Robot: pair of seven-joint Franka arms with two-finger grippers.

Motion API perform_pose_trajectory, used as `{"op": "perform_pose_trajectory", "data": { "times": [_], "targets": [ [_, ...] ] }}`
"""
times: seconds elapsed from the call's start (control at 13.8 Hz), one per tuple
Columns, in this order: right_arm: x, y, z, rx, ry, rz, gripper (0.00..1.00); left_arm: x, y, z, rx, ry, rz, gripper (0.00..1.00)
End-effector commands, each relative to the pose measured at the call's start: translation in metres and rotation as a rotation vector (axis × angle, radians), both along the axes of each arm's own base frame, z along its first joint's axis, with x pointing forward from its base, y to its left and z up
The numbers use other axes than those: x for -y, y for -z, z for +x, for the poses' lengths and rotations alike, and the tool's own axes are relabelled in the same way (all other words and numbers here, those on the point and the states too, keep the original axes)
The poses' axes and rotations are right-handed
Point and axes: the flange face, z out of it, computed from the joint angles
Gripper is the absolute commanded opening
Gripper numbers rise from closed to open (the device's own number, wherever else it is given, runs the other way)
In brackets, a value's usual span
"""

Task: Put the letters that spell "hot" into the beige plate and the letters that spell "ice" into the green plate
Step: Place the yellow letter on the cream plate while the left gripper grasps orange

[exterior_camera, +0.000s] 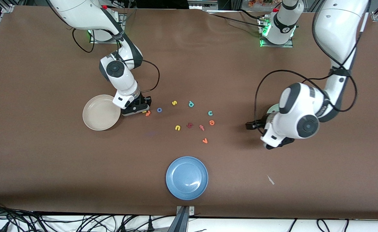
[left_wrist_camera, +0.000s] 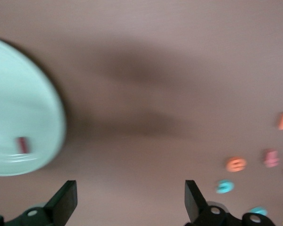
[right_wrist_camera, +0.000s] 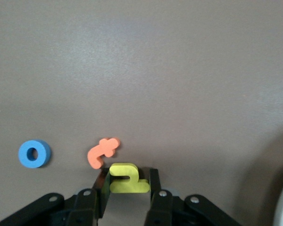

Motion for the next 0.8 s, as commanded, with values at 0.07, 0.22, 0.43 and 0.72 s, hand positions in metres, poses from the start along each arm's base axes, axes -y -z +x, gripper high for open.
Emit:
{"op": "perform_pose_trajectory", "data": {
  "times": [0.07, 0.22, 0.43, 0.72],
  "targets": [
    [0.016, -0.043, 0.023, -0.014, -0.035, -0.068, 0.2, 0.08, 0.027, -0.015, 0.076, -0.094, -0.003, 1.0],
    [0.038, -0.064, 0.044, -0.037, -0.093, -0.109, 0.2, 0.101, 0.043, -0.02, 0.105, -0.131, -0.011, 0.99],
    [0.088, -0.073, 0.069, -0.04, -0.189, -0.145, 0.21, 0.123, 0.064, -0.033, 0.125, -0.128, 0.0, 0.82],
    [0.163, -0.055, 0.078, -0.079, -0.205, -0.177, 0.44, 0.146, 0.083, -0.047, 0.204, -0.107, 0.121, 0.78]
  ]
}}
